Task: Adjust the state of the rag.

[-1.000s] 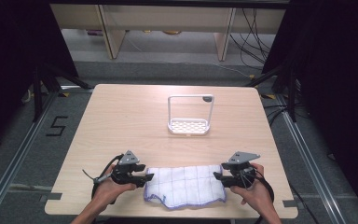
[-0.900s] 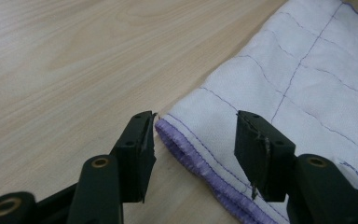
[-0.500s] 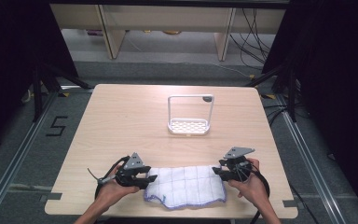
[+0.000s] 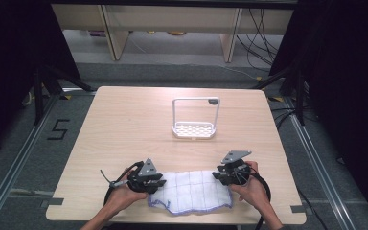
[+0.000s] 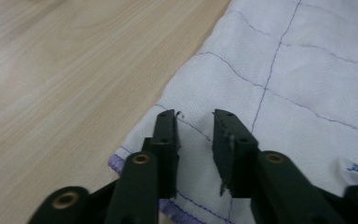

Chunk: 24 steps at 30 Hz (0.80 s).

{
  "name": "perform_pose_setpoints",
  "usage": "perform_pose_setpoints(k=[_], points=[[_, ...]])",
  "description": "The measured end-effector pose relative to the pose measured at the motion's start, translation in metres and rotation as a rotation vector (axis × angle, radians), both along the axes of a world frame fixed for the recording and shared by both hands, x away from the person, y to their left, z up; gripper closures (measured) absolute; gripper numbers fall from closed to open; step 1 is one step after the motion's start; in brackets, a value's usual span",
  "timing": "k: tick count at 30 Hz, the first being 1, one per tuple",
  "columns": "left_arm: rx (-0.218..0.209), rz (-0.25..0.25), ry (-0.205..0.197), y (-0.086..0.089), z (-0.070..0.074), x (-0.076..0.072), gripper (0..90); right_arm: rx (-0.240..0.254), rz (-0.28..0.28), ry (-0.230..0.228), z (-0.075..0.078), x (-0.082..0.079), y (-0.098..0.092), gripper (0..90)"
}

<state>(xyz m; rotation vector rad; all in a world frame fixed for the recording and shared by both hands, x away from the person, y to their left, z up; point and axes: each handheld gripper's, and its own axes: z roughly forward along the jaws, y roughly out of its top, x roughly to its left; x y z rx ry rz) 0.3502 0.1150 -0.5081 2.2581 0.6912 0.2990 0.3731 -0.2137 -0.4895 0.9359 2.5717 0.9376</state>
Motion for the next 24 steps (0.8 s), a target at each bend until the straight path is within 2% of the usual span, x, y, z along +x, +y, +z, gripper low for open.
perform_pose_setpoints(k=[1,2,3,4,6,7,8,10,11,14,16,17,19,20,21,22,23,24], points=[[0.001,-0.005,-0.007,0.000,0.001,0.001,78.6,-0.020,0.005,0.012,0.001,0.001,0.000,71.8],[0.015,-0.019,-0.021,0.000,0.002,0.001,84.1,-0.025,0.014,0.019,-0.001,0.002,0.000,76.7],[0.025,-0.031,-0.035,-0.002,0.006,0.001,88.6,-0.044,0.007,0.029,-0.003,0.002,0.000,85.6],[0.025,-0.031,-0.035,-0.002,0.006,0.001,88.9,-0.041,0.009,0.016,-0.006,0.002,0.001,88.6],[0.033,-0.045,-0.055,-0.003,0.010,0.001,89.1,-0.063,0.022,0.027,-0.003,0.002,0.002,90.0],[0.020,-0.047,-0.053,-0.002,0.012,0.001,89.1,-0.066,0.023,0.027,-0.002,0.001,0.003,90.0],[0.017,-0.032,-0.055,-0.002,0.014,0.001,89.2,-0.054,0.025,-0.006,0.001,0.000,0.003,90.0],[0.017,-0.047,-0.062,-0.001,0.017,0.002,89.3,-0.047,0.013,-0.008,0.004,-0.001,0.004,90.0],[-0.002,-0.043,-0.058,0.002,0.023,0.003,89.3,-0.029,0.023,-0.011,0.013,-0.002,0.002,90.0],[-0.034,-0.037,-0.062,0.003,0.033,0.004,89.4,0.006,0.031,-0.043,0.024,-0.003,0.001,90.0],[-0.041,-0.027,-0.071,0.003,0.040,0.011,89.3,-0.003,0.044,-0.045,0.030,-0.001,0.001,90.0],[-0.049,-0.021,-0.067,0.003,0.040,0.014,89.3,0.014,0.029,-0.059,0.031,0.001,0.002,90.0],[-0.056,0.000,-0.043,0.003,0.038,0.027,89.3,0.028,0.012,-0.050,0.031,0.008,0.000,90.0],[-0.056,0.000,-0.043,0.003,0.038,0.027,89.4,0.028,0.012,-0.050,0.031,0.008,0.000,90.0],[-0.062,0.040,-0.030,0.005,0.033,0.040,89.3,0.055,-0.018,0.001,0.028,0.018,-0.003,90.0],[-0.062,0.040,-0.030,0.005,0.033,0.040,89.3,0.055,-0.018,0.001,0.028,0.018,-0.003,90.0],[-0.078,0.063,-0.007,0.006,0.028,0.049,89.3,0.045,-0.013,0.013,0.021,0.026,-0.006,90.0],[-0.091,0.073,0.009,0.005,0.025,0.052,89.3,0.053,-0.023,0.025,0.020,0.026,-0.007,90.0]])
